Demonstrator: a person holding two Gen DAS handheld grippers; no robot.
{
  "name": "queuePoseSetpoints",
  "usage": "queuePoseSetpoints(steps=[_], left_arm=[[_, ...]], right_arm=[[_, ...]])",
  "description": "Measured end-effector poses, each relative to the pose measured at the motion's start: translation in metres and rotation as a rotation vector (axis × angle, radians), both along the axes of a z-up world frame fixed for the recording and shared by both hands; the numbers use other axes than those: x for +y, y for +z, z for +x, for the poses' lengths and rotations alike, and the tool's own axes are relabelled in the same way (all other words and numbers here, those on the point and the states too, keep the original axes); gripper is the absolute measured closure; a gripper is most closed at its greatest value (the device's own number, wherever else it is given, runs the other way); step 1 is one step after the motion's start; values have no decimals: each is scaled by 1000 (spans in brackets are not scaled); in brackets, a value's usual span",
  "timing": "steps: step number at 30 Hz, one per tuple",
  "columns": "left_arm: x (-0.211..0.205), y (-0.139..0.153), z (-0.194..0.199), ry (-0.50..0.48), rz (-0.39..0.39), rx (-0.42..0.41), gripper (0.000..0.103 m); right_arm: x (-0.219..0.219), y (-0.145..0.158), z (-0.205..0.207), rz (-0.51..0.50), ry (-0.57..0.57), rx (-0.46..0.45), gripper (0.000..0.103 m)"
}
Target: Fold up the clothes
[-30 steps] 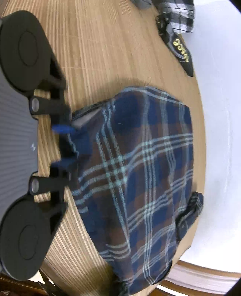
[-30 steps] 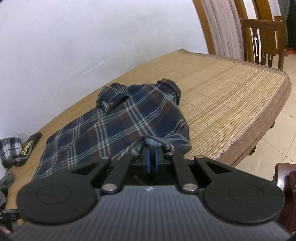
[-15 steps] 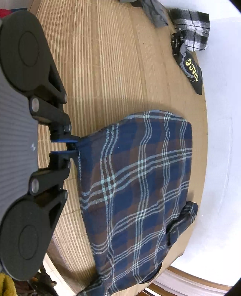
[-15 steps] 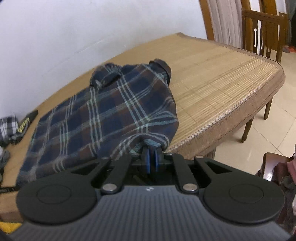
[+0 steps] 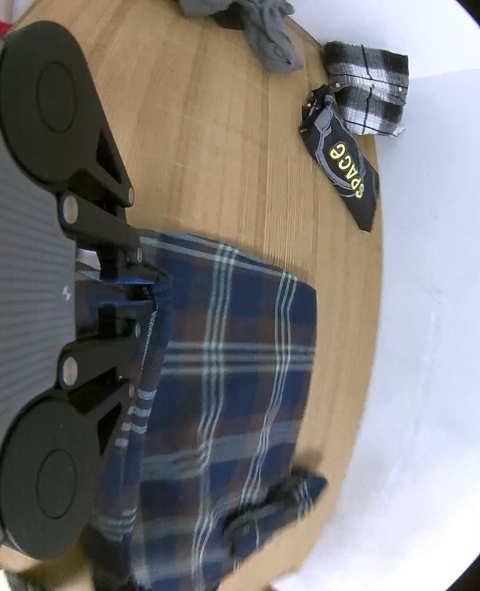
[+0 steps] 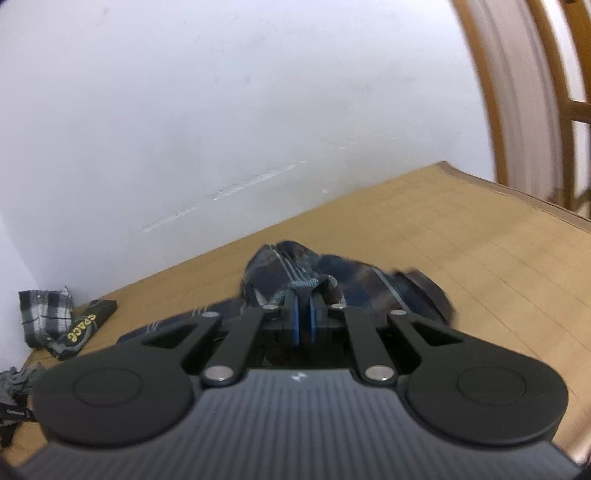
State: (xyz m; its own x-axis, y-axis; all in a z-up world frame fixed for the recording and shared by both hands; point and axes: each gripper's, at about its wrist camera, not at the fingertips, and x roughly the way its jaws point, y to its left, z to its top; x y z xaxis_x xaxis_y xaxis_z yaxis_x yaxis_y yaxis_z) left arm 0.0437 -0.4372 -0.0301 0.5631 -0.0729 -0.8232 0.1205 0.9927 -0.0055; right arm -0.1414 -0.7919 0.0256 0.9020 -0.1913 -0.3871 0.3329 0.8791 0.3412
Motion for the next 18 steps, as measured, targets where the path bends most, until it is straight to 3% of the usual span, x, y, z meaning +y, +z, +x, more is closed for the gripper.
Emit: queuePoseSetpoints(steps=[4, 9, 14, 16, 18], left_arm=[[-30, -35, 55, 68, 86, 48, 93], [-41, -72, 79, 138, 141, 90, 92], [-56, -78, 64, 53, 287, 44, 87], [-50, -72, 58, 28, 284, 56, 84], [-33, -61, 49, 13, 243, 77, 74]], right_arm=[[-24, -28, 95, -11, 31, 32, 94], [-42, -83, 185, -8, 54, 154, 94], [-52, -138, 220, -21, 73, 289, 92], [-51, -144, 222, -43, 91, 297, 91], [-52, -135, 221, -47, 107, 310, 87]])
